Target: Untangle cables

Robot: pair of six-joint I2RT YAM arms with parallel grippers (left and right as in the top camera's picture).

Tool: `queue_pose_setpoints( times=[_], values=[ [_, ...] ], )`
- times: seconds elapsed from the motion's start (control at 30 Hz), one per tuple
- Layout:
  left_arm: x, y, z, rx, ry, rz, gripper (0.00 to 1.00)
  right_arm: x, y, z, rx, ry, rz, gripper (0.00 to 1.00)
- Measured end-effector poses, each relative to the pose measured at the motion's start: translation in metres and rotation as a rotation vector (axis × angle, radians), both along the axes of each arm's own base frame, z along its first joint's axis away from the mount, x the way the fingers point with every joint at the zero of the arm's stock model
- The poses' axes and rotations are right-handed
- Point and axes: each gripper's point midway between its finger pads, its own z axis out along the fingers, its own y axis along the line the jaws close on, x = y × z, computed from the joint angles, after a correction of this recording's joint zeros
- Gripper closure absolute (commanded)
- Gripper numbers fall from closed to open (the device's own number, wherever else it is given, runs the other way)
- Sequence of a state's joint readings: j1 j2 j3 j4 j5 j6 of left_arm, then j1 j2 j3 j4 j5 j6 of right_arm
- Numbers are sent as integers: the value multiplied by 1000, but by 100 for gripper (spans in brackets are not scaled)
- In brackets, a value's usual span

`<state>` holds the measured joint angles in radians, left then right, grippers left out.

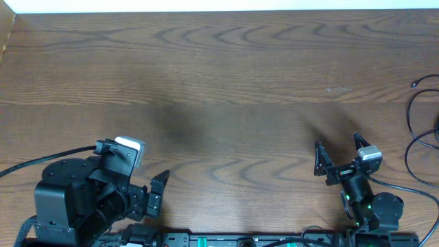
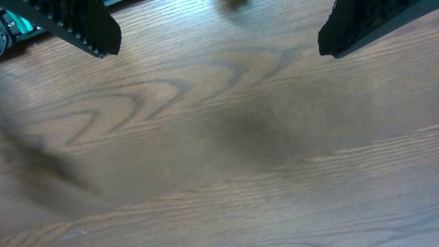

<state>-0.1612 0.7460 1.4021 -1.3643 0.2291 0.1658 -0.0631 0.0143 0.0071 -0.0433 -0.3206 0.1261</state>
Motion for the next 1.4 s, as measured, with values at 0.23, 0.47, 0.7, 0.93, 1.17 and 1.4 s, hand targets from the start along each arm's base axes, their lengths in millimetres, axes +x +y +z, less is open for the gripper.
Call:
queue_pose_setpoints(
  times=[0.23,0.47,0.7,0.93,1.17,1.4],
  values=[
    [1,0,1,-1,-8,0,2,-2,9,0,0,0,37,1],
    [5,-2,5,-11,-29,-5,2,-2,9,0,0,0,39,1],
    [30,-15,1,-78,-103,-23,2,-2,9,0,0,0,39,1],
    [30,-19,-30,-163,-104,16,2,-2,9,0,0,-1,39,1],
    [14,-6,-43,-208,-147,124,2,-2,9,0,0,-2,39,1],
    [5,9,-89,-227,-110,245,2,-2,9,0,0,-2,39,1]
  ],
)
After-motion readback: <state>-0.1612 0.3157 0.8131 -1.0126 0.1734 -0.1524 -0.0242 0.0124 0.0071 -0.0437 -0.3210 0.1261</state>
